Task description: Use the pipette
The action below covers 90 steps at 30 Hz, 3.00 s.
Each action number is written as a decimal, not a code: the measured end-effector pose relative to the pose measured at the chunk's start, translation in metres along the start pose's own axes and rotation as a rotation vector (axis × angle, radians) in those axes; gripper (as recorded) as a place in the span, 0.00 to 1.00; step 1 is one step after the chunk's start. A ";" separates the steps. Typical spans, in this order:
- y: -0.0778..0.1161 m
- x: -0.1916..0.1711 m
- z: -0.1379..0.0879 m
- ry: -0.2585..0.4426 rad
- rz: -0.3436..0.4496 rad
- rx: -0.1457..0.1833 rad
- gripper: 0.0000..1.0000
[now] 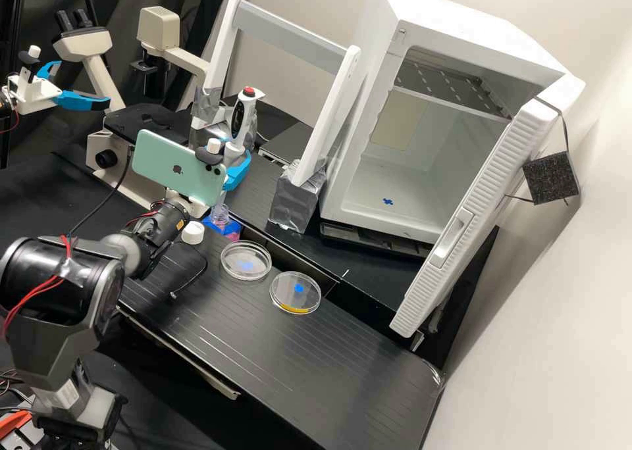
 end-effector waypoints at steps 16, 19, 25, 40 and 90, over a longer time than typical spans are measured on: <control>0.023 -0.008 -0.013 0.050 0.075 0.014 0.00; 0.032 -0.009 -0.022 0.071 0.088 0.013 0.00; 0.049 -0.012 -0.038 0.087 0.076 0.013 0.00; 0.097 -0.056 -0.041 0.169 0.095 -0.110 0.00; 0.122 0.050 -0.085 0.084 -0.076 -0.087 0.00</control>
